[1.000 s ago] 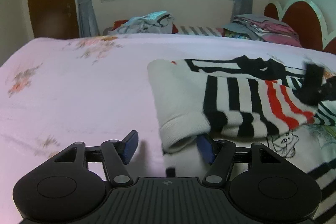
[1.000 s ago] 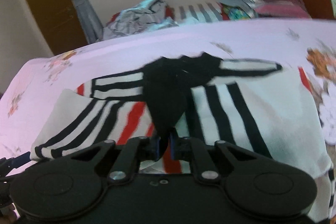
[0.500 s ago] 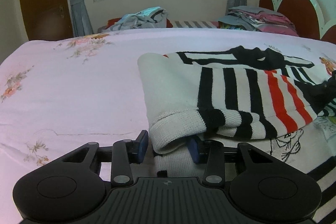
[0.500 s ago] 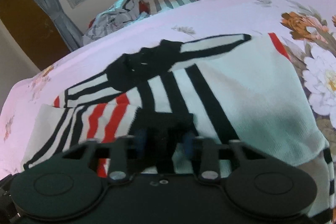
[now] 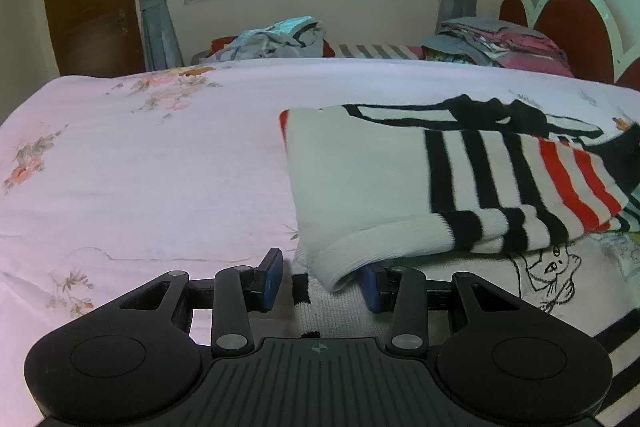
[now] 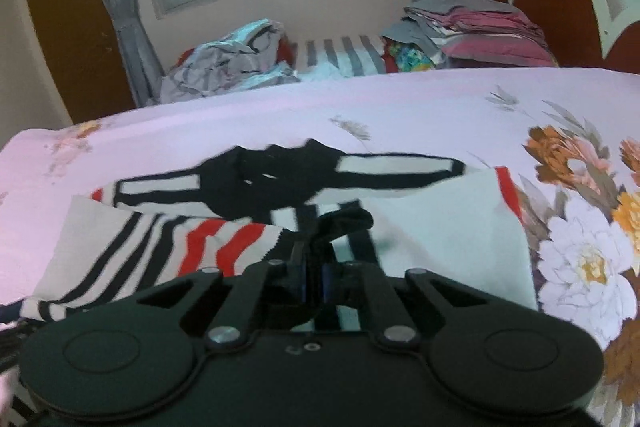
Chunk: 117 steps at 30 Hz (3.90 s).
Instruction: Fold small clothes
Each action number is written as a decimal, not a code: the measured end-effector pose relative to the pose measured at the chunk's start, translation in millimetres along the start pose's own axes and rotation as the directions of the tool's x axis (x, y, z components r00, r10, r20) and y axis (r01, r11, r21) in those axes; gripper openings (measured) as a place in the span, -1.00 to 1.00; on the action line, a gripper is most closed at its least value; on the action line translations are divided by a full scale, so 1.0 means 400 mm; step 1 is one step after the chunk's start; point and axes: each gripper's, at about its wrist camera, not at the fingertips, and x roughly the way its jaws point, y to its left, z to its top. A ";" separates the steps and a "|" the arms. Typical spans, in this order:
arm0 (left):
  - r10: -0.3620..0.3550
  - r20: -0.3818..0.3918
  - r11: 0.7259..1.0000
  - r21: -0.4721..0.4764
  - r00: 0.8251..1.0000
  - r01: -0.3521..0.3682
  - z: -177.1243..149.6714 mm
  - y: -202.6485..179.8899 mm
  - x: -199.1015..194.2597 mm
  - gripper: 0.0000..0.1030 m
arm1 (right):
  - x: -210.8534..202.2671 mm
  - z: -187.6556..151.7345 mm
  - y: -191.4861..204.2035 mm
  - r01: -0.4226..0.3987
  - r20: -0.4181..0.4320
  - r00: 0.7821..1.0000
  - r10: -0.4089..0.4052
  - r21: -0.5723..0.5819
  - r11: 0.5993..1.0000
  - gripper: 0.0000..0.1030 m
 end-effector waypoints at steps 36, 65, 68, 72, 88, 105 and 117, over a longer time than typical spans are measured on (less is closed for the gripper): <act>-0.164 -0.085 0.931 -0.342 0.983 0.126 0.112 0.128 -0.009 0.06 | 0.043 -0.026 -0.119 -0.016 -0.097 0.995 0.034 0.179 0.984 0.03; -0.059 -0.063 0.931 -0.365 0.996 0.033 0.158 0.088 0.280 -0.64 | 0.092 -0.018 -0.066 0.054 -0.079 0.995 -0.054 -0.006 0.999 -0.88; -0.063 -0.071 0.932 -0.360 0.995 0.034 0.170 0.092 0.267 -0.63 | 0.081 -0.016 -0.081 0.040 -0.068 0.997 -0.038 0.030 0.999 -0.84; -0.049 -0.019 0.961 -0.275 0.999 0.041 0.187 0.075 0.194 -0.63 | 0.031 0.002 -0.094 0.003 0.004 1.000 -0.003 0.084 0.996 -0.56; -0.198 -0.079 0.961 -0.212 0.977 0.178 0.078 -0.065 0.066 -0.63 | 0.019 -0.021 0.032 -0.116 -0.048 0.992 0.118 0.026 0.993 -0.48; -0.167 -0.115 0.971 -0.192 0.979 0.143 0.052 -0.068 0.072 -0.64 | 0.045 -0.069 0.013 -0.007 -0.110 0.994 -0.005 -0.102 0.995 -0.48; -0.135 -0.100 0.977 -0.180 0.986 0.116 0.055 -0.078 0.028 -0.63 | -0.006 -0.059 0.028 -0.055 -0.097 0.994 0.046 -0.099 0.994 -0.38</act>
